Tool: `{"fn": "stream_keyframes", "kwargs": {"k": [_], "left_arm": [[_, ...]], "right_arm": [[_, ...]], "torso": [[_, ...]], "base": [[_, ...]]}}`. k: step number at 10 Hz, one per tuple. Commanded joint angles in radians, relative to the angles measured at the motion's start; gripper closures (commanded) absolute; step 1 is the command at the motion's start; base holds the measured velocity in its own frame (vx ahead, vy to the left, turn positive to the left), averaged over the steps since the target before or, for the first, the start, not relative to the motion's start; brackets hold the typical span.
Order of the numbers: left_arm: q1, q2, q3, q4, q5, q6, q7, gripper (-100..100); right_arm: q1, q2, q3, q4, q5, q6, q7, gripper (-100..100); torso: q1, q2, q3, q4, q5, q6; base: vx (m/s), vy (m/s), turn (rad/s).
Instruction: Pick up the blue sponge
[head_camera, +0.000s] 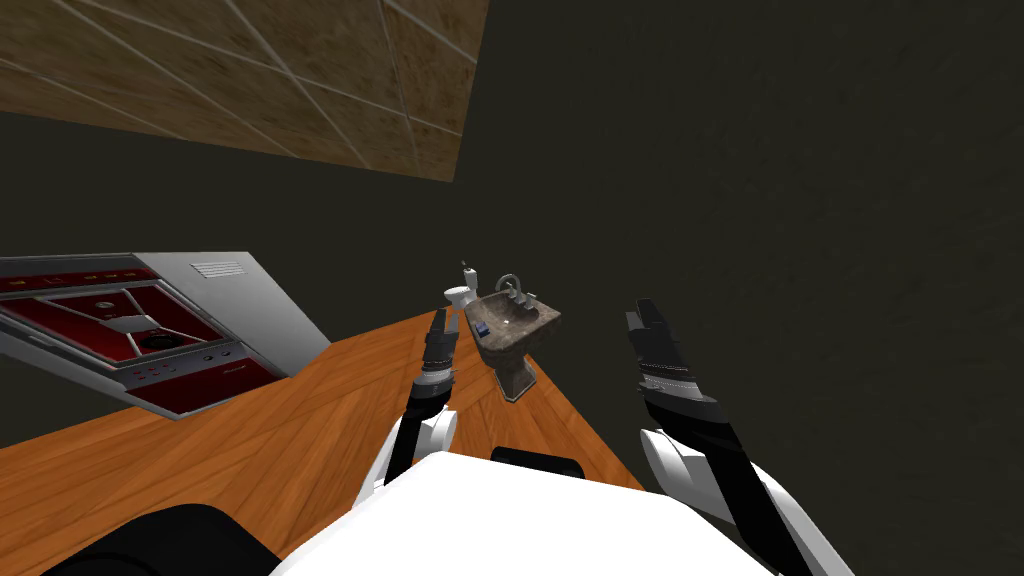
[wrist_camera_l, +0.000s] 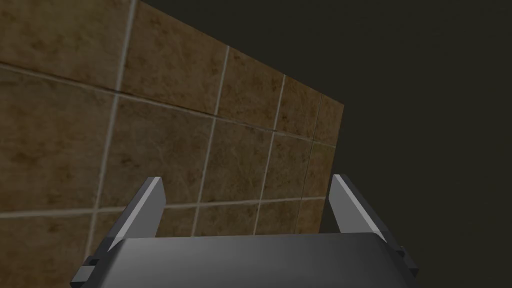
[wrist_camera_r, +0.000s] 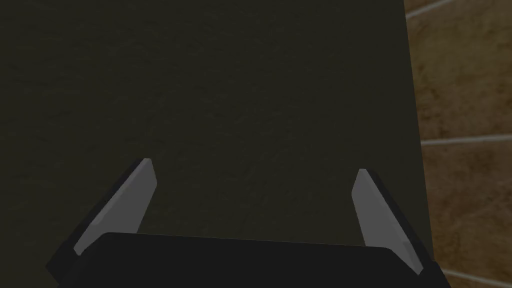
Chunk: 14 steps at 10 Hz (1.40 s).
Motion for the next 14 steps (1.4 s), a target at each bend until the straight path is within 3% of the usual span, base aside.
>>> {"fn": "stream_keyframes", "kwargs": {"k": [1, 3, 4, 6, 7, 8, 9, 10, 11, 14], "left_arm": [[0.016, 0.048, 0.012, 0.01, -0.011, -0.006, 0.041, -100], [0.04, 0.106, 0.029, 0.025, -0.027, -0.015, 0.095, -100], [0.04, 0.107, 0.029, 0.025, -0.027, -0.015, 0.1, -100], [0.073, 0.175, 0.053, 0.045, -0.05, -0.028, 0.165, -100], [0.073, 0.183, 0.053, 0.045, -0.05, -0.028, 0.182, -100], [0.093, 0.225, 0.067, 0.056, -0.063, -0.035, 0.219, -100], [0.093, 0.227, 0.067, 0.056, -0.063, -0.035, 0.231, -100], [0.114, 0.269, 0.082, 0.068, -0.078, -0.044, 0.267, -100], [0.114, 0.275, 0.082, 0.068, -0.078, -0.044, 0.284, -100], [0.162, 0.367, 0.116, 0.095, -0.11, -0.062, 0.374, -100]], "right_arm": [[0.0, 0.0, 0.0, 0.0, 0.0, 0.0, 0.0, 0], [0.0, 0.0, 0.0, 0.0, 0.0, 0.0, 0.0, 0], [0.0, 0.0, 0.0, 0.0, 0.0, 0.0, 0.0, 0], [0.0, 0.0, 0.0, 0.0, 0.0, 0.0, 0.0, 0], [0.0, 0.0, 0.0, 0.0, 0.0, 0.0, 0.0, 0], [0.0, 0.0, 0.0, 0.0, 0.0, 0.0, 0.0, 0], [0.0, 0.0, 0.0, 0.0, 0.0, 0.0, 0.0, 0], [0.0, 0.0, 0.0, 0.0, 0.0, 0.0, 0.0, 0], [0.0, 0.0, 0.0, 0.0, 0.0, 0.0, 0.0, 0], [0.0, 0.0, 0.0, 0.0, 0.0, 0.0, 0.0, 0]], "torso": [[0.0, 0.0, 0.0, 0.0, 0.0, 0.0], [0.0, -0.001, 0.0, 0.0, 0.0, 0.0], [-0.001, -0.001, -0.001, 0.0, 0.0, 0.0], [0.0, -0.001, 0.0, 0.0, 0.0, 0.0], [-0.001, -0.001, 0.0, 0.0, 0.0, 0.0], [-0.001, -0.001, -0.001, 0.0, 0.0, 0.0], [-0.001, -0.001, -0.001, 0.0, 0.0, 0.0], [0.0, -0.001, 0.0, 0.0, 0.0, 0.0], [-0.001, -0.001, 0.0, 0.0, 0.0, 0.0], [-0.001, -0.001, -0.001, 0.0, 0.0, 0.0]], "base": [[0.006, -0.009, -0.041], [0.016, -0.015, -0.034], [0.012, -0.011, -0.012], [0.014, -0.014, -0.04], [0.014, -0.013, -0.016], [0.015, -0.014, -0.038], [0.011, -0.01, -0.018], [0.013, -0.015, -0.041], [0.012, -0.012, -0.02], [0.016, -0.015, -0.038]]}}
